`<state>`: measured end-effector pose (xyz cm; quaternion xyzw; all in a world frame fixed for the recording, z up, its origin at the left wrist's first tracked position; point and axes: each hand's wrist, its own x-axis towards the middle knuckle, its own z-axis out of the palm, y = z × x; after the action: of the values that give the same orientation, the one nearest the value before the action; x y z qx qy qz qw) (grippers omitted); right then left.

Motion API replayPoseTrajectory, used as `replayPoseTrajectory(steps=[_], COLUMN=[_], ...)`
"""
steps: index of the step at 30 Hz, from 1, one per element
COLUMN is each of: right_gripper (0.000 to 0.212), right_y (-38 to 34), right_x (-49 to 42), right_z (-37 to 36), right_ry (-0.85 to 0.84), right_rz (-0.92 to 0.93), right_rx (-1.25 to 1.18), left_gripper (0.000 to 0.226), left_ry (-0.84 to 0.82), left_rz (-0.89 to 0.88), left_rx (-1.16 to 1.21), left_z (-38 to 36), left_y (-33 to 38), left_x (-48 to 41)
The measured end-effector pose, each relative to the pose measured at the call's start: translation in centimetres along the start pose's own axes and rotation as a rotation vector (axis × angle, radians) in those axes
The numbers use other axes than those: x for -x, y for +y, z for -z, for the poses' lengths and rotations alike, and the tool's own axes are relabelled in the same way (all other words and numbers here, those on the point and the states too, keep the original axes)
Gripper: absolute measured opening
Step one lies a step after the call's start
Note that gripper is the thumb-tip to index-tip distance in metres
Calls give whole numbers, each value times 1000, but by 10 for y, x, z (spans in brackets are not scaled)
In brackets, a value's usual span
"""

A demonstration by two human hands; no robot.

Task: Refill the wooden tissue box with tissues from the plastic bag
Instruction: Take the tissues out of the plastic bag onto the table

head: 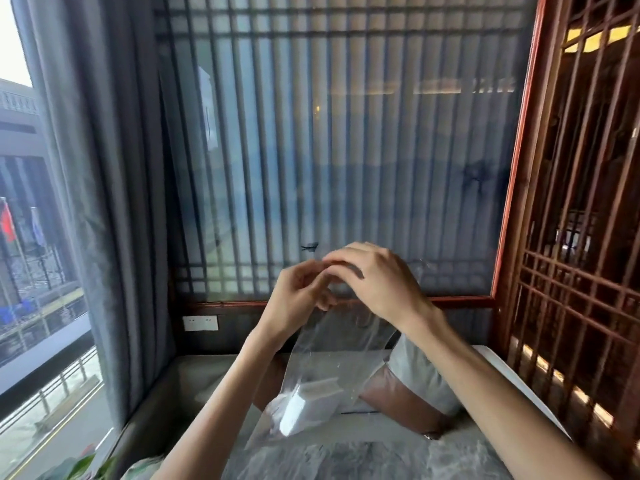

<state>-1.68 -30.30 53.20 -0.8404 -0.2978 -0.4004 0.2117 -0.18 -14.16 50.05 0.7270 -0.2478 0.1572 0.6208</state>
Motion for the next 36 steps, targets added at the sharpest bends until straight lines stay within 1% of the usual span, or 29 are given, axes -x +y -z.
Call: replayPoseTrajectory(steps=[3,5,8,11,13,16,17,19,20,21,22,23,24,25,26,27,28,29,30,31,32,33,35,36], right_gripper=[24,24,14,12,12,9,8,12,14,17,22,35,52,70,86,101,115,129,141,148,145,128,74,58], right_y=[-5,-10,-22,-28,-30,-26,-22,-8,-3,1,5,9,15,23,31,39,44,45,45,44,45,45,41,39], right_x=[0,0,0,-2,-2,-8,-12,-25,-31,-35,-36,-34,-27,-18,-5,9,23,34,41,46,49,49,45,39], right_z=[-13,-22,-35,-42,-46,-43,-39,-25,-18,-11,-4,3,9,15,18,18,15,9,2,-8,-18,-26,-36,-42], right_ry=[-30,-42,53,112,106,78,114,226,233,191,119,56,32,61,125,182,191,153,100,51,16,-11,-35,-10], right_rz=[34,77,138,157,131,113,86,-31,-84,-111,-121,-128,-141,-176,-239,-343,-474,-602,-700,-771,-830,-856,-846,-826], right_rx=[-67,-53,3,13,-56,-127,-130,-153,-180,-227,-286,-335,-366,-369,-349,-332,-385,-536,-766,-1008,-1168,-1247,-1204,-1153], left_gripper=[20,24,20,20,20,18,17,19,20,20,20,20,21,22,22,22,21,20,18,16,15,16,28,41], left_ry=[20,41,71,106,109,115,123,143,146,148,146,145,148,155,162,173,191,207,211,199,184,186,274,349], left_rz=[11,11,1,-27,-51,-39,-36,-32,-33,-34,-36,-31,-21,-16,-21,-31,-40,-40,-33,-16,9,36,64,28], left_rx=[-59,-124,-170,-190,-219,-223,-214,-207,-206,-203,-198,-174,-129,-79,-35,-5,12,26,50,88,129,155,137,65], left_z=[15,26,37,44,48,50,50,47,46,45,44,44,45,47,49,52,55,59,63,67,71,74,79,82], left_y=[2,3,3,5,6,5,5,8,9,11,13,15,16,18,20,23,26,27,29,30,31,30,29,30], left_x=[12,21,30,35,38,41,42,40,39,36,33,30,26,23,21,20,19,17,15,13,12,11,14,19])
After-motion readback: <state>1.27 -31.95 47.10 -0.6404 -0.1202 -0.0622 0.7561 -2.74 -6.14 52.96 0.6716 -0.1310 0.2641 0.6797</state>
